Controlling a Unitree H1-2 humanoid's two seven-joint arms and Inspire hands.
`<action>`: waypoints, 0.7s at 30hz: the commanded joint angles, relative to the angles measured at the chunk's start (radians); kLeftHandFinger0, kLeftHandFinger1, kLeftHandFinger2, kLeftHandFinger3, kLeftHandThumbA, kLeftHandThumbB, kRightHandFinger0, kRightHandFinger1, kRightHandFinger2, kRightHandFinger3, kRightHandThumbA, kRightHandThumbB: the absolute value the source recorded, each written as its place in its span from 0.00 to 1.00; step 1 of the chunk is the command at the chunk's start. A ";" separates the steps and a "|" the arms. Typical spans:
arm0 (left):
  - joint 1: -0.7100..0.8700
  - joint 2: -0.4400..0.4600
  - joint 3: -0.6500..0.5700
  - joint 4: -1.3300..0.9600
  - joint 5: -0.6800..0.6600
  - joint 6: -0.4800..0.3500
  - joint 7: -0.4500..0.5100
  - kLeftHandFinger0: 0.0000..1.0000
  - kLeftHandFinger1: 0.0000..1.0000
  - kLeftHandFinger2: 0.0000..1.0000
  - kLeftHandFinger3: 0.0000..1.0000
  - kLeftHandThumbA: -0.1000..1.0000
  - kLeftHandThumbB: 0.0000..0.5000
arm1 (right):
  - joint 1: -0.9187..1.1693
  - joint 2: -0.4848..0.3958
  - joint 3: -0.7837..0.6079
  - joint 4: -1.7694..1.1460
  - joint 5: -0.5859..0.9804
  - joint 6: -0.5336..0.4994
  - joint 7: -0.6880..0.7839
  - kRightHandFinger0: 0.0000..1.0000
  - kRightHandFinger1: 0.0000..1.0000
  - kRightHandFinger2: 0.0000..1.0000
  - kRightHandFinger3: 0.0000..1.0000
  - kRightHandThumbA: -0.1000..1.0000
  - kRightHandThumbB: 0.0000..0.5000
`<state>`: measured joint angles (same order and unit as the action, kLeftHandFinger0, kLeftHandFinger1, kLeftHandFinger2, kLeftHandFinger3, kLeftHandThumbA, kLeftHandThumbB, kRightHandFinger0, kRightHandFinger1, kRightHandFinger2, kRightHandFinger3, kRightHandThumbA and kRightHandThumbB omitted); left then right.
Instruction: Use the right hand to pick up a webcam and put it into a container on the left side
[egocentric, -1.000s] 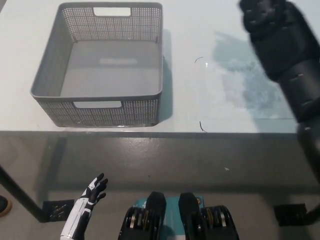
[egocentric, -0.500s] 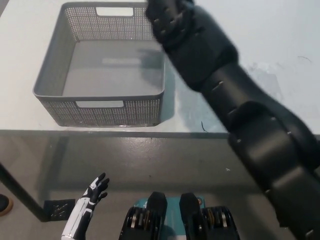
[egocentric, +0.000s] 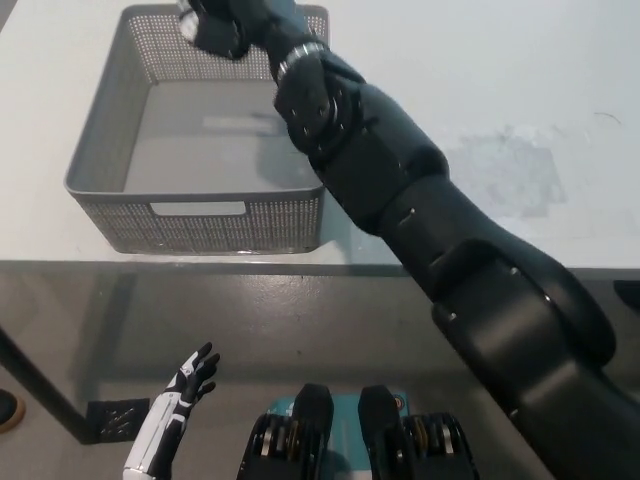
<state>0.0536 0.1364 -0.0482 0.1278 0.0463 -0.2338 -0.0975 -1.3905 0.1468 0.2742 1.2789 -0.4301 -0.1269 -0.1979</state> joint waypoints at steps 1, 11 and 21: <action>-0.012 0.010 -0.003 -0.023 0.013 -0.019 -0.003 1.00 1.00 1.00 1.00 1.00 0.30 | -0.008 -0.002 -0.006 0.033 0.023 -0.048 -0.032 0.01 0.45 0.84 0.86 0.00 0.36; -0.043 0.020 -0.004 -0.024 0.028 -0.015 -0.006 1.00 1.00 1.00 1.00 1.00 0.31 | 0.050 -0.016 0.011 0.089 0.013 -0.063 -0.018 0.02 0.50 0.88 0.87 0.00 0.36; -0.054 0.025 -0.007 -0.017 0.032 -0.009 -0.012 1.00 1.00 1.00 1.00 1.00 0.33 | 0.042 -0.040 0.025 0.071 0.022 -0.050 0.108 1.00 1.00 1.00 1.00 0.69 0.72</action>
<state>0.0174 0.1428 -0.0498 0.1282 0.0662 -0.2334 -0.0983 -1.2859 0.1330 0.2912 1.3818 -0.4275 -0.1456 -0.1707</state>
